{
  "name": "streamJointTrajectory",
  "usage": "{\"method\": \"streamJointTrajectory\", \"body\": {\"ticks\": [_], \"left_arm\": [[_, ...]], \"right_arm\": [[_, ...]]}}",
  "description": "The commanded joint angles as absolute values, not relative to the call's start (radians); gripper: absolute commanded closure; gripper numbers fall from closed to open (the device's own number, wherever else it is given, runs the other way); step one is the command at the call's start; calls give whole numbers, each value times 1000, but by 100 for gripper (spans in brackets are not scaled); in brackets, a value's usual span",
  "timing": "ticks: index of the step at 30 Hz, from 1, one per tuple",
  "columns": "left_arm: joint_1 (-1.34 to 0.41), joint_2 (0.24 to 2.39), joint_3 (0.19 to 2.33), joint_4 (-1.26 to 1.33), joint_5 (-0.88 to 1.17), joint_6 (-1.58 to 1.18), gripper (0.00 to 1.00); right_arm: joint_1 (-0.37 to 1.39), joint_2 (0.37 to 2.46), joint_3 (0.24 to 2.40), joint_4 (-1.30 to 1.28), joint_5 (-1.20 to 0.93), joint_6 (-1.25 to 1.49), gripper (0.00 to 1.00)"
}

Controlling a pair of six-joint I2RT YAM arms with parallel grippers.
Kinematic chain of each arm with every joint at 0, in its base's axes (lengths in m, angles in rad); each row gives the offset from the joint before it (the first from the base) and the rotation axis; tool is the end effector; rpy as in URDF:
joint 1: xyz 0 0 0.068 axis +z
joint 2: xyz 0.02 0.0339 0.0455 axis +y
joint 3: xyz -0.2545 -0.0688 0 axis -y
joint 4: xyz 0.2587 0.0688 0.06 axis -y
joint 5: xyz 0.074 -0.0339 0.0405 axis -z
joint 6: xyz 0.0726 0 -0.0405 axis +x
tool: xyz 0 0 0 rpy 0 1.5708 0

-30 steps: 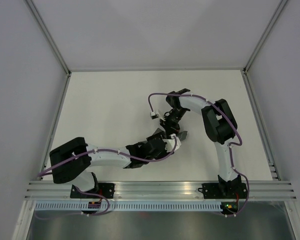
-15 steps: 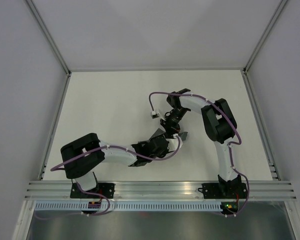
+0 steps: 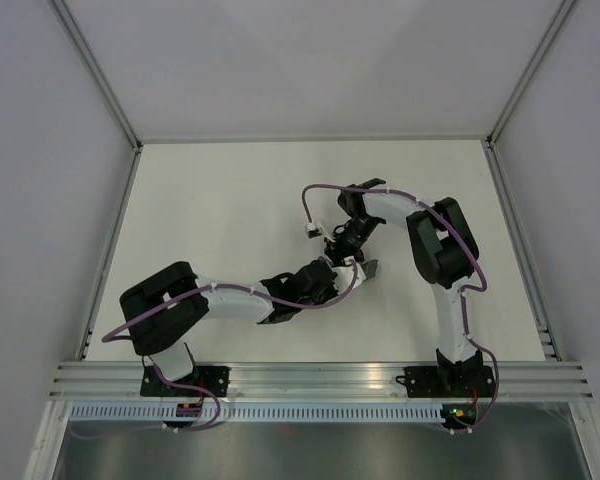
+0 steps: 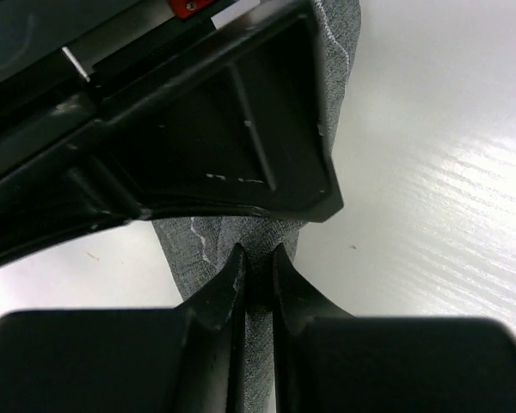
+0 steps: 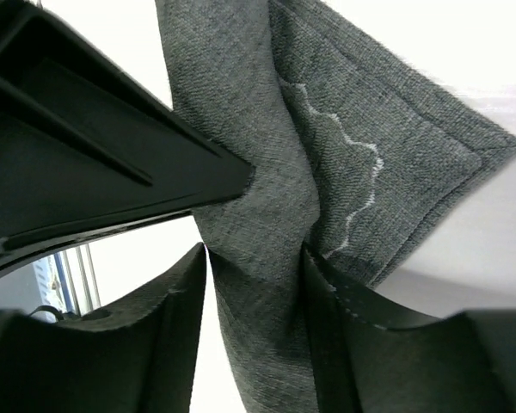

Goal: Fold the napkin, place the utensils inside, and roll it up
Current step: Roll the napkin with the utensil

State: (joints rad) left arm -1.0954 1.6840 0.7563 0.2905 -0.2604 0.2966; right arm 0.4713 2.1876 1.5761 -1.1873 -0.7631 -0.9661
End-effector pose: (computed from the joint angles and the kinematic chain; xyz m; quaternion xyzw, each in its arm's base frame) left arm 0.1849 -0.3184 0.1096 0.5229 0.7170 -0.0667 0.4562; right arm 0.3201 0.2195 0.0985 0.5752 -0.7219 -0.3845 0.0118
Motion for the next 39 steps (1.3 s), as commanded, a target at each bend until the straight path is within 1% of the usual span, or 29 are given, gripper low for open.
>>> {"method": "streamJointTrajectory", "body": {"ticks": [1,4,5,10,14,15,17,18,19,21,22,24,27,29,33,39], "left_arm": [[-1065,1690,761,252,-106,181,96],[-1035,1692,758,232,-35,143,98],[-1022,1695,758,227,-5,124,98],[-979,1716,759,193,80,72,98],[-921,1727,761,176,170,12,98],[-911,1730,764,170,182,11,98],[-884,1733,761,166,230,-26,97],[-874,1736,761,163,239,-31,97],[-859,1740,762,157,267,-35,97],[-842,1755,772,141,300,-46,97],[-835,1761,779,132,337,-48,97],[-816,1791,808,97,369,-54,97],[-793,1831,856,45,445,-61,96],[-778,1862,873,25,486,-61,96],[-756,1897,910,-21,532,-63,96],[-726,1953,956,-75,626,-57,95]], "right_arm": [[453,2126,1534,-1109,-721,-974,45],[425,2030,1493,-1021,-758,-930,39],[417,2004,1479,-991,-762,-890,29],[327,1803,1350,-747,-785,-767,27],[267,1655,1234,-626,-772,-750,28],[253,1587,1201,-583,-764,-768,29],[250,1508,1088,-526,-733,-788,30],[250,1427,1045,-473,-729,-817,29],[250,1387,961,-444,-726,-834,29],[253,1272,884,-393,-707,-862,26],[258,1241,823,-352,-698,-885,24],[284,1185,789,-336,-667,-902,21],[352,1163,759,-342,-618,-931,22],[397,1147,713,-304,-549,-934,21],[547,1126,637,-209,-433,-936,21],[643,1176,557,-84,-308,-960,20]]}}
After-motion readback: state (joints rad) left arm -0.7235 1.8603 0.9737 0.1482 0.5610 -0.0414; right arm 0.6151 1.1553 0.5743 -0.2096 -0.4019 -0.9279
